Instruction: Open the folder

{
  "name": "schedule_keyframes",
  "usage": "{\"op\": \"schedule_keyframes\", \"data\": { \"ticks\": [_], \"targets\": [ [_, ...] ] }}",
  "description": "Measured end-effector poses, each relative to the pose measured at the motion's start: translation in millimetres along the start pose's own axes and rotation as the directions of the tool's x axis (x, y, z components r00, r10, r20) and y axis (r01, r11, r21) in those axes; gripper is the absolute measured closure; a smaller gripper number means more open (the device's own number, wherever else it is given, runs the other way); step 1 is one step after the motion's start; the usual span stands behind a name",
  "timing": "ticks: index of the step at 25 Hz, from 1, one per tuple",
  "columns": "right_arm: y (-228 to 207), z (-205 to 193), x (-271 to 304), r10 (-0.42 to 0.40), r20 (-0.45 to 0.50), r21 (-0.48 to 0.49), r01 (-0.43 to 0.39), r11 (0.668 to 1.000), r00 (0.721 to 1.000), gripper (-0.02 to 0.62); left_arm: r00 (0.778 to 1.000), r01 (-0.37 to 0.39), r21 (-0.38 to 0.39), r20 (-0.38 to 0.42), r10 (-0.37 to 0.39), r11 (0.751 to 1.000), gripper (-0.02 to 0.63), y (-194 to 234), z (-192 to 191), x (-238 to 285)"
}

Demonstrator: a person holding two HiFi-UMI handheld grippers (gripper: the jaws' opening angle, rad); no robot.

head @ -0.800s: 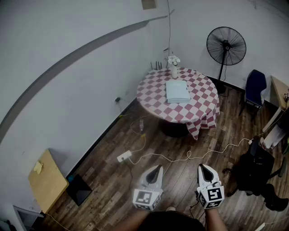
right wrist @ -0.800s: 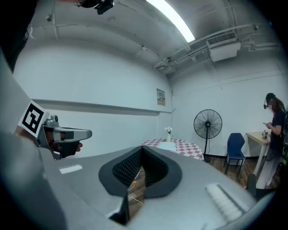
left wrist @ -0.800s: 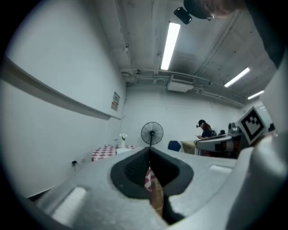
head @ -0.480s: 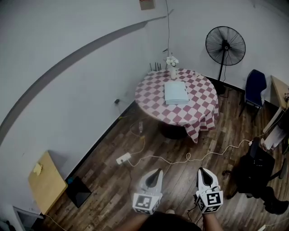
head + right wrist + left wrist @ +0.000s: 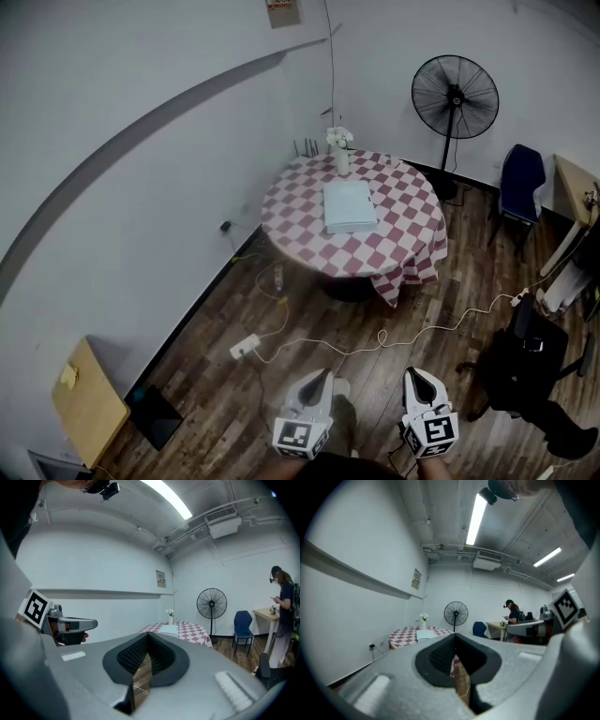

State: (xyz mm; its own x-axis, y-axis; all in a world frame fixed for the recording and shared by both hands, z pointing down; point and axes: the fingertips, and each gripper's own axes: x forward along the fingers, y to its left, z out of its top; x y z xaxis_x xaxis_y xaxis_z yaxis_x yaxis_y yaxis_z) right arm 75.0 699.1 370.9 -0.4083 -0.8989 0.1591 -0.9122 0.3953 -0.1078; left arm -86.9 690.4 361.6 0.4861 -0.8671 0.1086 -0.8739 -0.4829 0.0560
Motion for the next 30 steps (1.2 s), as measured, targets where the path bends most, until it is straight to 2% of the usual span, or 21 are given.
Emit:
{"op": "schedule_keyframes", "data": {
  "ticks": [3,6,8,10,13,17,22,25,30],
  "targets": [
    [-14,5,32,-0.024,-0.029,-0.054,0.022,0.998,0.999,0.594,1.0,0.019,-0.014,-0.002,-0.019,1.0,0.604,14,-5,38],
    [-29,1,66,-0.017,-0.04,-0.081,0.013,0.997,0.999,0.594,0.999,0.031,-0.07,-0.02,-0.032,0.997,0.604,32,-7,80],
    [-41,4,92,-0.018,-0.051,-0.064,0.014,0.998,0.999,0.594,0.998,0.045,-0.084,-0.034,-0.048,0.995,0.604,44,-6,109],
    [-54,16,124,-0.029,-0.068,-0.003,0.029,1.0,0.997,0.594,0.997,0.053,-0.081,-0.047,-0.057,0.995,0.604,62,-2,140],
    [-76,26,171,-0.034,-0.043,0.063,0.037,0.997,0.998,0.594,0.996,0.067,-0.082,-0.049,-0.071,0.994,0.604,90,11,183],
    [-94,35,237,-0.04,-0.078,0.025,0.042,0.999,0.996,0.593,0.992,0.109,-0.078,-0.052,-0.113,0.991,0.604,127,26,239],
    [-107,60,300,-0.037,-0.072,0.033,0.04,0.999,0.997,0.594,0.988,0.146,-0.091,-0.038,-0.15,0.985,0.604,163,47,295],
    [-121,70,327,-0.068,-0.091,0.014,0.07,0.997,0.993,0.594,0.987,0.157,-0.084,-0.02,-0.159,0.984,0.604,179,54,321],
    [-144,73,358,-0.093,-0.111,0.032,0.098,0.995,0.989,0.594,0.983,0.168,-0.066,-0.06,-0.172,0.984,0.604,200,48,361]
  ]
}}
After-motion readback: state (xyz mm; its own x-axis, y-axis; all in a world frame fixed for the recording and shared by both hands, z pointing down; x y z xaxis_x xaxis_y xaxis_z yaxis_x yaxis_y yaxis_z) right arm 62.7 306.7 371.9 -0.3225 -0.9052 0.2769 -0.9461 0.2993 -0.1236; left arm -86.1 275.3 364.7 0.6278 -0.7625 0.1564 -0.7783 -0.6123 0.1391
